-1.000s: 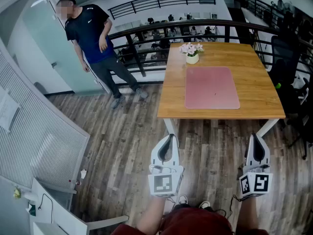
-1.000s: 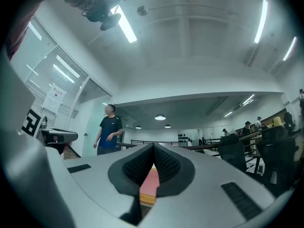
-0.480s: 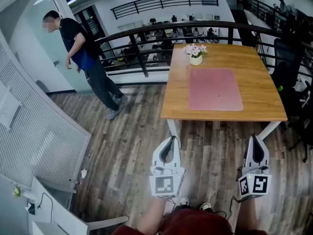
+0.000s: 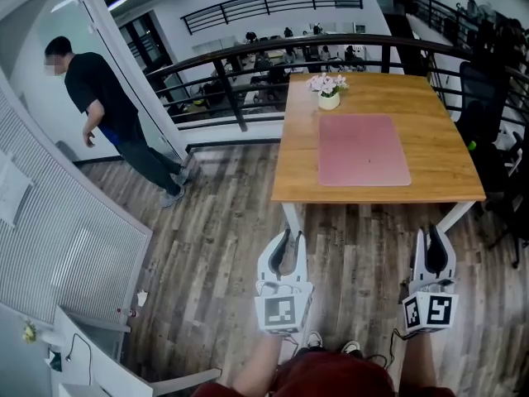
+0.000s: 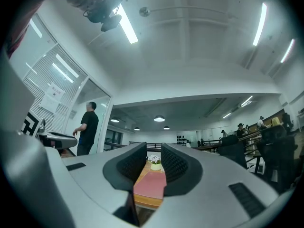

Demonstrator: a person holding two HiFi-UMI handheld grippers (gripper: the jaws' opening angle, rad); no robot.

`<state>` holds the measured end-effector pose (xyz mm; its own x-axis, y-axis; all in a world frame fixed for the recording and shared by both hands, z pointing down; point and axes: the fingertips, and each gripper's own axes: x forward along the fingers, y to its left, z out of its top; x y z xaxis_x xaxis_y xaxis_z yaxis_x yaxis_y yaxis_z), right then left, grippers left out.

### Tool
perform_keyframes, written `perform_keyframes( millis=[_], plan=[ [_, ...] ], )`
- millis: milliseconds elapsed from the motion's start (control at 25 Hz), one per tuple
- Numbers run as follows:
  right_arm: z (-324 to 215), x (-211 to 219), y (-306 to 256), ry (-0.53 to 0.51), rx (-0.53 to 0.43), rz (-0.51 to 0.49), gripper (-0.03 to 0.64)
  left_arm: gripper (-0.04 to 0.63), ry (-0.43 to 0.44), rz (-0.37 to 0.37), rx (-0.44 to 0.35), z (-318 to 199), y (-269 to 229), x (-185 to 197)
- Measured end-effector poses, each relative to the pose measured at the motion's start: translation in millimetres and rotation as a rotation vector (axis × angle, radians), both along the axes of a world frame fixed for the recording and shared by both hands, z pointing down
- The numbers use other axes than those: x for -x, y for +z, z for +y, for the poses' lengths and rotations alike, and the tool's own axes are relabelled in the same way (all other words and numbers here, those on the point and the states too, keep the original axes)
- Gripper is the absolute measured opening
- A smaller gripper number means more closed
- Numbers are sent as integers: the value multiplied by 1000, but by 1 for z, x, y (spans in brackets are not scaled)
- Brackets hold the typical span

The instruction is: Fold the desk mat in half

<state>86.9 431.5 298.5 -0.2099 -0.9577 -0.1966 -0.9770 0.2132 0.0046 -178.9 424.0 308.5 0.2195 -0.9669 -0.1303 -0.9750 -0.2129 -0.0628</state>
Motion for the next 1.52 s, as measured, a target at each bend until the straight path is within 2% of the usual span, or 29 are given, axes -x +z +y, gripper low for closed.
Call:
perform_keyframes(
  millis=[320,520,800,1160,1360,1520],
  plan=[
    [-13,29,6,24,25,13,138,133,31,9,16,-17,9,29],
    [-16,46,10,57,38,9,147,135,58,-6,26,-27,19,45],
    [-32,48,21,72,49,3,158,141,82,3,37,-49,25,46],
    [-93,22,32,63,49,-19,163,143,78,-22,56,-109,38,20],
    [-146,-6,35,53,59,-29,167,144,86,-54,78,-162,44,-11],
    [-191,-38,37,43,75,-31,169,146,79,-48,81,-204,42,-43]
  ],
)
